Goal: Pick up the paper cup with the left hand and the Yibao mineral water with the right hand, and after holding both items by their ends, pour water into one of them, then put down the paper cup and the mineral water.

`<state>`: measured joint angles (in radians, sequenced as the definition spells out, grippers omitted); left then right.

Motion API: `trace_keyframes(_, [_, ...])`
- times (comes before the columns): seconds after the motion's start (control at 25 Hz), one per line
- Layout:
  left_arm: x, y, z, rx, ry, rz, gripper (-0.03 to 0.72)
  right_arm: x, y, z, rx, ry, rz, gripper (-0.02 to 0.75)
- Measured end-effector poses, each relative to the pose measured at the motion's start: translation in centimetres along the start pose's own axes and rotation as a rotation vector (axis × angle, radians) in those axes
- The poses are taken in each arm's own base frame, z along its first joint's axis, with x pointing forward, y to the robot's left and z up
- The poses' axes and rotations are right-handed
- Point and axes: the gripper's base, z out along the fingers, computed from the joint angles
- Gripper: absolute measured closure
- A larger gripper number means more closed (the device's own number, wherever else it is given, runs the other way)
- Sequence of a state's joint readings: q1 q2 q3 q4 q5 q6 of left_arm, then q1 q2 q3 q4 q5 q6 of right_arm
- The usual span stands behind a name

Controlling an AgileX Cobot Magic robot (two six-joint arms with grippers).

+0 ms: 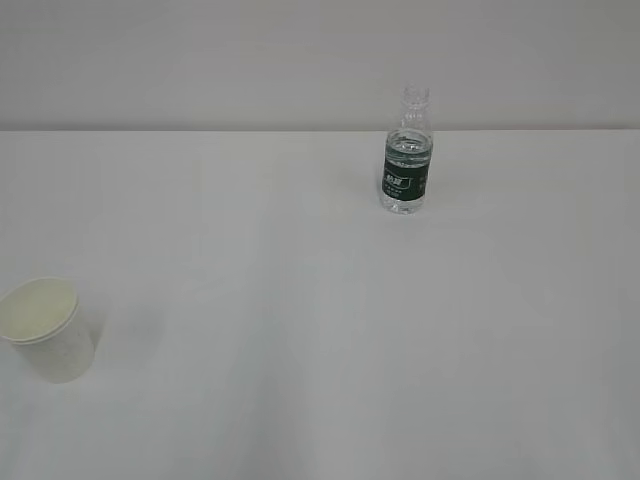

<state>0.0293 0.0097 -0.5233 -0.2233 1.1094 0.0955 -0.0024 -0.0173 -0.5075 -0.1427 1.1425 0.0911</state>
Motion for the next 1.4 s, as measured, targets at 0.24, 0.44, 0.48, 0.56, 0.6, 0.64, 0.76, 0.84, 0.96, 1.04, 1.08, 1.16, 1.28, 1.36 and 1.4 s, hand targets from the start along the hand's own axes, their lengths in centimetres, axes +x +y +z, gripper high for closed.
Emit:
trace_keyframes(0.24, [0.0,0.0,0.0,0.0,0.0,0.0,0.689,0.0,0.0,0.0,0.0,0.0,0.0,0.746])
trace_keyframes(0.44, [0.0,0.0,0.0,0.0,0.0,0.0,0.689,0.0,0.0,0.0,0.0,0.0,0.0,0.746])
trace_keyframes(0.48, [0.0,0.0,0.0,0.0,0.0,0.0,0.689,0.0,0.0,0.0,0.0,0.0,0.0,0.746])
trace_keyframes(0.56, [0.0,0.0,0.0,0.0,0.0,0.0,0.689,0.0,0.0,0.0,0.0,0.0,0.0,0.746])
trace_keyframes(0.6, [0.0,0.0,0.0,0.0,0.0,0.0,0.689,0.0,0.0,0.0,0.0,0.0,0.0,0.746])
trace_keyframes(0.64, [0.0,0.0,0.0,0.0,0.0,0.0,0.689,0.0,0.0,0.0,0.0,0.0,0.0,0.746])
trace_keyframes(0.76, [0.0,0.0,0.0,0.0,0.0,0.0,0.689,0.0,0.0,0.0,0.0,0.0,0.0,0.746])
trace_keyframes(0.84, [0.0,0.0,0.0,0.0,0.0,0.0,0.689,0.0,0.0,0.0,0.0,0.0,0.0,0.746])
trace_keyframes(0.96, [0.0,0.0,0.0,0.0,0.0,0.0,0.689,0.0,0.0,0.0,0.0,0.0,0.0,0.746])
trace_keyframes(1.04, [0.0,0.0,0.0,0.0,0.0,0.0,0.68,0.0,0.0,0.0,0.0,0.0,0.0,0.746])
trace_keyframes(1.08, [0.0,0.0,0.0,0.0,0.0,0.0,0.683,0.0,0.0,0.0,0.0,0.0,0.0,0.746])
trace_keyframes(1.16, [0.0,0.0,0.0,0.0,0.0,0.0,0.687,0.0,0.0,0.0,0.0,0.0,0.0,0.746])
trace_keyframes(1.28, [0.0,-0.01,0.0,0.001,0.0,-0.001,0.688,0.0,0.0,0.0,0.0,0.0,0.0,0.746])
trace_keyframes(1.36, [-0.01,-0.08,0.0,0.009,-0.001,-0.004,0.688,0.0,0.0,0.0,0.0,0.0,0.0,0.746])
trace_keyframes(1.4, [-0.01,-0.11,0.0,0.012,-0.001,-0.006,0.688,0.0,0.0,0.0,0.0,0.0,0.0,0.746])
